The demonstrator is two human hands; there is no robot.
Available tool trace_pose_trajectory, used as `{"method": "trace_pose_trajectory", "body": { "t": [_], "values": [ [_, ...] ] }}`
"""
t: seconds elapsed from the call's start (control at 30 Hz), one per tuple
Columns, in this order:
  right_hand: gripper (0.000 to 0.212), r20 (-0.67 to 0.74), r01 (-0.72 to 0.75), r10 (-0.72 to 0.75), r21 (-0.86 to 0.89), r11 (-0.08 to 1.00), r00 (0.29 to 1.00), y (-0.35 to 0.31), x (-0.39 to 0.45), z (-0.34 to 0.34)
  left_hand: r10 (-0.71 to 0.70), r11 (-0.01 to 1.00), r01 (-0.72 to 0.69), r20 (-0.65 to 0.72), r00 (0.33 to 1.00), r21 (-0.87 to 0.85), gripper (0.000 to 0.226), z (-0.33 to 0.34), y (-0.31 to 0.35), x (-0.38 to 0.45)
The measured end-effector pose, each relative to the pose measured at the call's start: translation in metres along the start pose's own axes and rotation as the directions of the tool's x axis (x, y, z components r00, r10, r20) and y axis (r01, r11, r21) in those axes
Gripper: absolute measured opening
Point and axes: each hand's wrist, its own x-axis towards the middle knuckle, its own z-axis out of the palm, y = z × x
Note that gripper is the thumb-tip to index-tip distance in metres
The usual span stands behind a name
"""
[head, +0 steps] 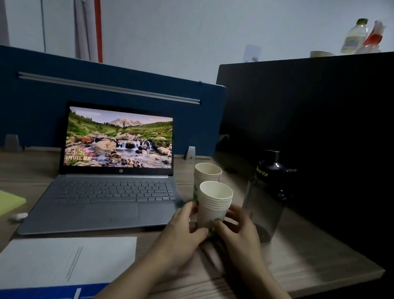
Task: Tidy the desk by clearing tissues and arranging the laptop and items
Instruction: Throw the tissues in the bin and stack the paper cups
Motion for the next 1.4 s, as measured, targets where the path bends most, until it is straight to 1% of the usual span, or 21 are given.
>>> {"method": "trace_pose_trajectory", "body": {
  "t": [0.1, 0.2, 0.27, 0.37, 0.43, 0.53, 0.67, 0.8, 0.9, 1.07, 1.2, 1.3, 1.4],
  "values": [
    [0.042, -0.046, 0.036, -0.036, 0.001, 0.999, 0.998, -0.005, 0.005, 0.002, 0.037, 0.996, -0.038, -0.013, 0.999, -0.076, 0.06, -0.002, 0.003, 0.004],
    [0.043, -0.076, 0.114, -0.113, -0.002, 0.994, 0.991, -0.022, 0.017, 0.004, 0.109, 0.988, -0.111, -0.032, 0.994, -0.105, 0.052, -0.013, 0.018, 0.016],
    [0.042, -0.087, 0.148, -0.15, -0.023, 0.989, 0.985, -0.037, 0.031, 0.005, 0.153, 0.979, -0.156, -0.033, 0.988, -0.128, 0.052, -0.024, 0.032, 0.026],
    [0.043, -0.094, 0.194, -0.198, -0.05, 0.98, 0.976, -0.062, 0.058, 0.006, 0.2, 0.971, -0.203, -0.036, 0.979, -0.125, 0.048, -0.04, 0.055, 0.045],
    [0.04, -0.101, 0.223, -0.227, -0.043, 0.974, 0.969, -0.076, 0.075, 0.007, 0.233, 0.965, -0.239, -0.065, 0.97, -0.104, 0.046, -0.05, 0.068, 0.061],
    [0.04, -0.107, 0.224, -0.226, -0.03, 0.974, 0.968, -0.087, 0.097, 0.012, 0.258, 0.963, -0.263, -0.076, 0.963, -0.061, 0.043, -0.062, 0.08, 0.082],
    [0.04, -0.104, 0.189, -0.192, -0.034, 0.981, 0.976, -0.083, 0.114, 0.02, 0.234, 0.97, -0.237, -0.052, 0.971, -0.051, 0.048, -0.066, 0.074, 0.101],
    [0.043, -0.11, 0.152, -0.161, -0.092, 0.984, 0.981, -0.066, 0.12, 0.025, 0.179, 0.981, -0.181, -0.034, 0.983, -0.065, 0.045, -0.063, 0.053, 0.111],
    [0.043, -0.101, 0.115, -0.126, -0.102, 0.988, 0.987, -0.051, 0.117, 0.026, 0.149, 0.987, -0.149, 0.006, 0.989, -0.068, 0.05, -0.059, 0.038, 0.116],
    [0.046, -0.104, 0.087, -0.102, -0.139, 0.986, 0.989, -0.033, 0.113, 0.03, 0.101, 0.993, -0.099, 0.019, 0.995, -0.067, 0.055, -0.051, 0.017, 0.119],
    [0.049, -0.118, 0.074, -0.087, -0.107, 0.992, 0.989, -0.026, 0.113, 0.033, 0.091, 0.991, -0.089, 0.018, 0.996, -0.095, 0.051, -0.048, 0.008, 0.118],
    [0.047, -0.125, 0.07, -0.08, -0.085, 0.994, 0.989, -0.022, 0.111, 0.033, 0.089, 0.991, -0.085, 0.033, 0.995, -0.099, 0.051, -0.048, 0.004, 0.117],
    [0.054, -0.139, 0.065, -0.076, -0.083, 0.994, 0.987, -0.016, 0.107, 0.033, 0.075, 0.991, -0.071, 0.036, 0.997, -0.112, 0.053, -0.048, -0.001, 0.115]
  ]
}}
